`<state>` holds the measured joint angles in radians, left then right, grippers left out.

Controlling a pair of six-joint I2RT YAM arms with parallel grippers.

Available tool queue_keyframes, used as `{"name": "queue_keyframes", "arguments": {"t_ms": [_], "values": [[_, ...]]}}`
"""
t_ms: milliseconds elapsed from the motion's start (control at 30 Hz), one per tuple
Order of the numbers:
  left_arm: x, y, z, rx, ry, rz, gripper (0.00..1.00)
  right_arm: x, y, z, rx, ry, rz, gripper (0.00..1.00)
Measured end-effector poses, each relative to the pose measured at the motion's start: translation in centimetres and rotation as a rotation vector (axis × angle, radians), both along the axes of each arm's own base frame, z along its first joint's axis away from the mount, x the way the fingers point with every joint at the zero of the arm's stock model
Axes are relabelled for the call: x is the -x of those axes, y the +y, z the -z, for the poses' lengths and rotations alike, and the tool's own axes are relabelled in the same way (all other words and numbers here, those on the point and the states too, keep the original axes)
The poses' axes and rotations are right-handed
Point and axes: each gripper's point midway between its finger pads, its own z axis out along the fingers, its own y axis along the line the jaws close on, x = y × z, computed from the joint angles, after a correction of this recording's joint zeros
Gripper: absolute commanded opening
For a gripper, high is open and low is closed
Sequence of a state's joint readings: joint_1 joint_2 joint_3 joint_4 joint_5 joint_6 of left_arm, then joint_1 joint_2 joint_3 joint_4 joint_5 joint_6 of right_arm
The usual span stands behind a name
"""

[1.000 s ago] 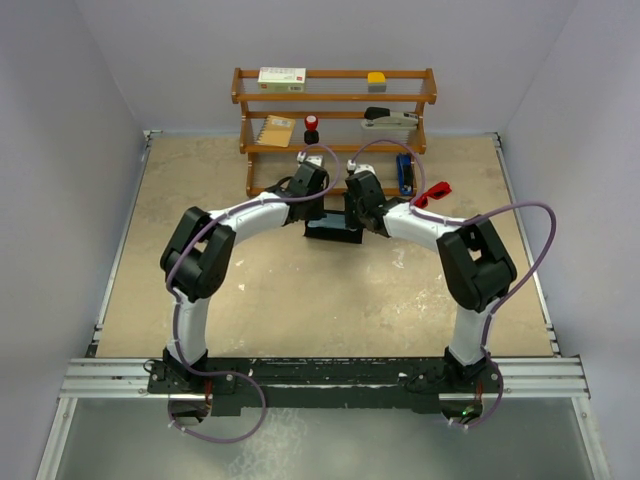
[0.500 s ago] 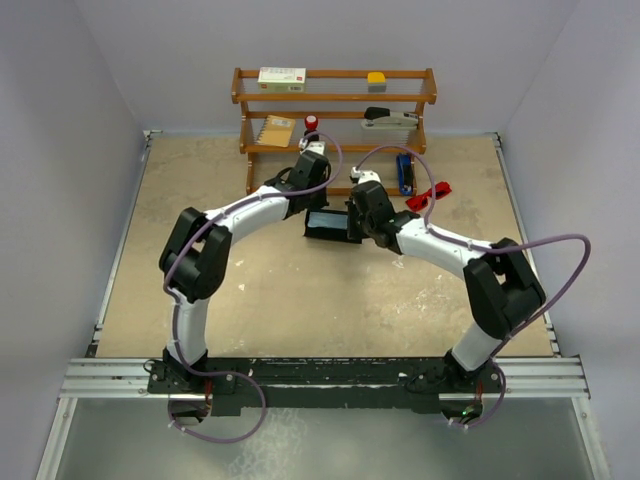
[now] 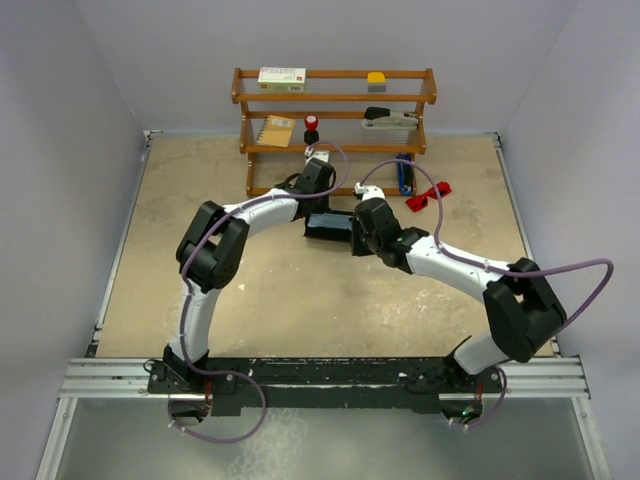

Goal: Organize the sunglasses
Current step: Adjust the sunglasses case at the center of the board.

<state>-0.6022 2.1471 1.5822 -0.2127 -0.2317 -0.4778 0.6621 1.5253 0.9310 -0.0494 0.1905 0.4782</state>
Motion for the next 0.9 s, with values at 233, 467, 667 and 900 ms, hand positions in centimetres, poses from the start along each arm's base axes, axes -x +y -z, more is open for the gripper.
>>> {"name": "queue_keyframes", "arguments": {"t_ms": [233,467,667,900], "values": [[-0.8,0.0,1.0,-0.018,-0.015,-0.007,0.0,0.6,-0.5,-0.7,-0.013,-0.008,0.006,0.0],[-0.9,0.1,1.3,-0.021,-0.021,-0.006,0.0,1.5,-1.1,0.4,0.008,0.02,0.007,0.0],[0.9,1.3,2.5,-0.042,0.006,-0.008,0.0,1.4,-1.0,0.4,0.001,0.016,0.01,0.0],[3.6,2.7,2.4,-0.063,0.034,-0.009,0.0,1.4,-1.0,0.4,-0.003,0.017,0.015,0.0]]}}
